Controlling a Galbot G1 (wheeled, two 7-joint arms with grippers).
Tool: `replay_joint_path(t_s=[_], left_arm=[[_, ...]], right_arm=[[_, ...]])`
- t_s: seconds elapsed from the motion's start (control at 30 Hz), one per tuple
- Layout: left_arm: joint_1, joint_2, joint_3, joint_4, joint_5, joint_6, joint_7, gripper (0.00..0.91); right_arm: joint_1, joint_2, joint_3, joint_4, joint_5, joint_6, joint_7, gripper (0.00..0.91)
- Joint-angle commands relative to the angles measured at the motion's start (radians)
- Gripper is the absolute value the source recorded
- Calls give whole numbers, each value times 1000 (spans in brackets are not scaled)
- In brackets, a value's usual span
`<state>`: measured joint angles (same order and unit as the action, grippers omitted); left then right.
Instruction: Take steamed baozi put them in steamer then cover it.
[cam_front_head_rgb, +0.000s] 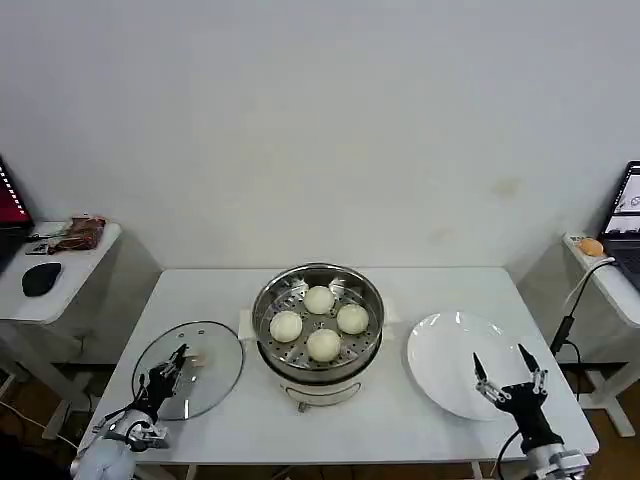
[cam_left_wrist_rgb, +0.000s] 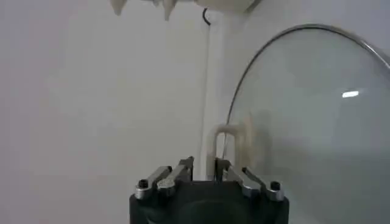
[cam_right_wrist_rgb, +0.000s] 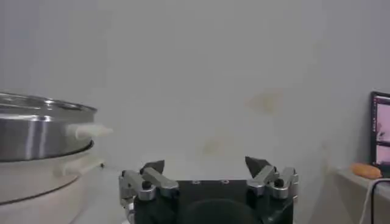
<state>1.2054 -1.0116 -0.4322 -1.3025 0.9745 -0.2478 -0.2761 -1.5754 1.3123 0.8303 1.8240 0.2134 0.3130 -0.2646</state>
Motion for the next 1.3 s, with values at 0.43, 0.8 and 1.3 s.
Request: replay_joint_path(t_s=[0.43, 0.8, 1.3], left_arm=[[37, 50, -114, -192, -10, -11, -22, 71], [3, 139, -135, -270, -92, -4, 46, 91], [-43, 229, -84, -368, -136, 86, 156, 91]], right_arm=[[-8, -3, 3, 25, 1, 3, 0, 907], [-20, -29, 21, 35, 22, 2, -5, 907], [-15, -33, 28, 22, 16, 4, -9, 907]])
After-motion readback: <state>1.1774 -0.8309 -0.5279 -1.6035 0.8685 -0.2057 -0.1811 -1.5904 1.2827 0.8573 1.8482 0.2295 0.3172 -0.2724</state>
